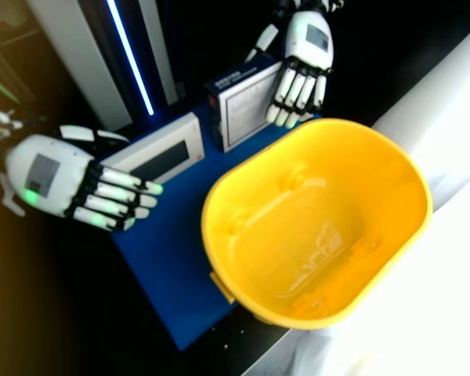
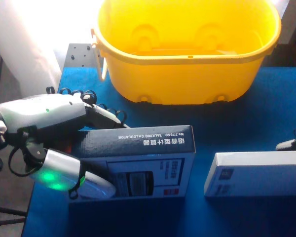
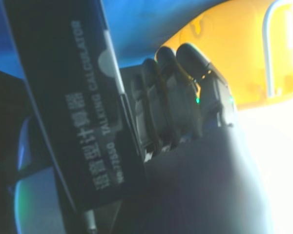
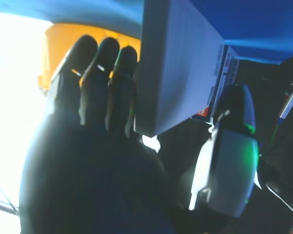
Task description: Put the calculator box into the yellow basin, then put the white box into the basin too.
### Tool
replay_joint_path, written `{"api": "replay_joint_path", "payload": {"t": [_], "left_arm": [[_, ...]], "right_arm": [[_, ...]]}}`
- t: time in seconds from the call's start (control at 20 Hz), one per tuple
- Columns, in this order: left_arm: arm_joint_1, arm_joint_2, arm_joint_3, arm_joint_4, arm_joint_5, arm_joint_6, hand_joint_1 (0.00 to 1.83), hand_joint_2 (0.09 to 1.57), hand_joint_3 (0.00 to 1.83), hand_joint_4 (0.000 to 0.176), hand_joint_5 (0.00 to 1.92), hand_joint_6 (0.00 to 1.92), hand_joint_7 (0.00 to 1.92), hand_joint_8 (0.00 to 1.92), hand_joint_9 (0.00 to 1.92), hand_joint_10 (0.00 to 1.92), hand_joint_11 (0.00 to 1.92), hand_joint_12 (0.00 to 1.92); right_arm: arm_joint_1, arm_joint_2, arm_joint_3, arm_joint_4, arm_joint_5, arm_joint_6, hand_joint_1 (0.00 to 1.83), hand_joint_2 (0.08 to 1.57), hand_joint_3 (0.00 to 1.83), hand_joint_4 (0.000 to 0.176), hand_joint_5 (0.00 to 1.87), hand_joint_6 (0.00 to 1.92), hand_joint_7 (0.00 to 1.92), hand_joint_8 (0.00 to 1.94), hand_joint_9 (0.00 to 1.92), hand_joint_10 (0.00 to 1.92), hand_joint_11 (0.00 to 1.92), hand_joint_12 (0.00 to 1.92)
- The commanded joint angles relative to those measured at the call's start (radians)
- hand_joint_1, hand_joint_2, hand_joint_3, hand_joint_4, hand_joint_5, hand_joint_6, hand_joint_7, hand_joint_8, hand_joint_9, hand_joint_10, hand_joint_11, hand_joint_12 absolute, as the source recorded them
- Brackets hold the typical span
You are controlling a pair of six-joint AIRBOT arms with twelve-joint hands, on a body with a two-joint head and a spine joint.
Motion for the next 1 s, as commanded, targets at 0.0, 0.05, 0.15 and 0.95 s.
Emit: {"api": "replay_joint_path", "payload": {"t": [0.0, 0.05, 0.15, 0.95], "left_arm": [[0.005, -0.011, 0.004, -0.013, -0.067, 0.000, 1.02, 1.06, 0.01, 0.000, 0.78, 0.04, 0.76, 0.03, 0.63, 0.24, 0.15, 1.37], [0.013, -0.018, 0.010, -0.021, -0.071, 0.000, 1.13, 1.12, 0.03, 0.000, 0.88, 0.87, 0.88, 0.04, 0.79, 0.25, 0.39, 1.30], [0.018, -0.029, 0.019, -0.026, -0.076, 0.000, 1.33, 1.18, 0.00, 0.000, 0.76, 1.22, 0.85, 1.06, 0.93, 1.08, 0.79, 1.27], [0.009, 0.101, -0.045, -0.102, -0.640, -0.031, 1.36, 1.15, 0.00, 0.000, 0.79, 1.10, 0.88, 1.10, 0.92, 1.31, 0.81, 1.35]], "right_arm": [[0.013, -0.006, 0.003, -0.018, -0.088, 0.005, 1.22, 1.05, 0.01, 0.000, 1.00, 0.73, 1.02, 0.79, 0.83, 0.78, 0.54, 1.42], [0.016, -0.013, 0.005, -0.022, -0.085, 0.005, 1.34, 1.13, 0.01, 0.000, 0.89, 0.96, 0.89, 1.08, 0.88, 1.25, 0.75, 1.55], [0.017, -0.017, 0.007, -0.022, -0.085, 0.005, 1.36, 1.16, 0.00, 0.000, 0.85, 1.04, 0.83, 1.21, 0.90, 1.40, 0.87, 1.60], [0.024, -0.014, 0.011, -0.016, -0.283, 0.114, 1.21, 1.13, 0.00, 0.001, 0.92, 1.06, 0.98, 1.07, 0.95, 0.91, 0.79, 1.40]]}}
